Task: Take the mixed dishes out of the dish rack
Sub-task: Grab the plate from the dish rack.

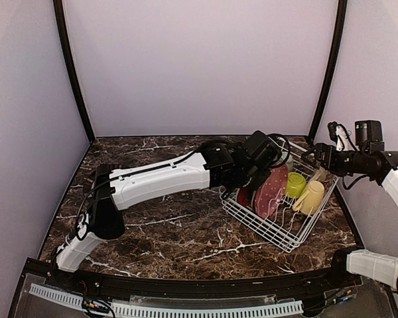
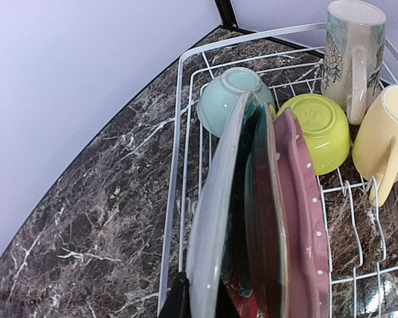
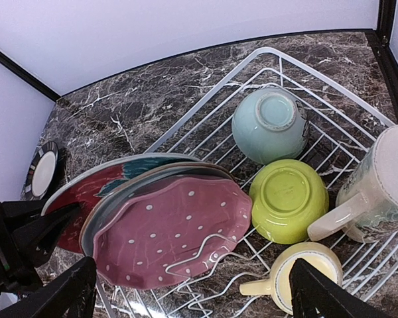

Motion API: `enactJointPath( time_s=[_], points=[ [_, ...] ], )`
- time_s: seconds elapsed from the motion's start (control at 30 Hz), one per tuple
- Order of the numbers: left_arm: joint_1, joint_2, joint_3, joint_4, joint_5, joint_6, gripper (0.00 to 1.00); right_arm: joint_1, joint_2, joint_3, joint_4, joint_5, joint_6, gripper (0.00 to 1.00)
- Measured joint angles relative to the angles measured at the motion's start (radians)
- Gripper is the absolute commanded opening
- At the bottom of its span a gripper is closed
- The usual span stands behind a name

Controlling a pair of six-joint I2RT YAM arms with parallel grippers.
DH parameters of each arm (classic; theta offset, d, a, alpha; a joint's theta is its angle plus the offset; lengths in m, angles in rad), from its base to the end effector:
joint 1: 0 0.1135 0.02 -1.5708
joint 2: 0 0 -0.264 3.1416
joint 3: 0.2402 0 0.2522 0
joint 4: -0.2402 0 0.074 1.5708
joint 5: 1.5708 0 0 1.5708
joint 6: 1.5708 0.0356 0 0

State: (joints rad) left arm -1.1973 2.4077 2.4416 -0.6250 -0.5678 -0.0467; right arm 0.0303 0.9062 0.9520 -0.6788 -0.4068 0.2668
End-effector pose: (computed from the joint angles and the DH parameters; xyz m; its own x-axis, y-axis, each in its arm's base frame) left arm 0.2167 -0.5006 0.3006 -0.2321 0.4845 -0.8434 0.6119 0.7468 0.2606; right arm 0.1846 0.0197 0.3293 -0.6618 0.2222 -0.7160 -0.1785 0.8809 0.4384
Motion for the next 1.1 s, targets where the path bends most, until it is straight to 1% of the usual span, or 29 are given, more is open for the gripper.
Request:
enactJointPath(
  time_s=[0.23,0.37,0.87,1.1],
  points=[
    [-0.056,0.000,0.010,0.020,-0.124,0.142,0.01,0.000,-0.002,-0.003,0.002,0.002,0.000,0.99],
    [-0.064,0.000,0.011,0.034,-0.156,0.182,0.01,0.000,-0.002,-0.008,0.002,0.003,0.001,0.99],
    [-0.084,-0.005,0.012,0.071,-0.207,0.251,0.01,0.000,-0.002,-0.010,0.006,0.003,0.004,0.99],
    [-0.085,-0.060,0.012,0.035,-0.192,0.238,0.01,0.000,-0.001,-0.010,0.006,0.000,0.007,0.99]
  ],
)
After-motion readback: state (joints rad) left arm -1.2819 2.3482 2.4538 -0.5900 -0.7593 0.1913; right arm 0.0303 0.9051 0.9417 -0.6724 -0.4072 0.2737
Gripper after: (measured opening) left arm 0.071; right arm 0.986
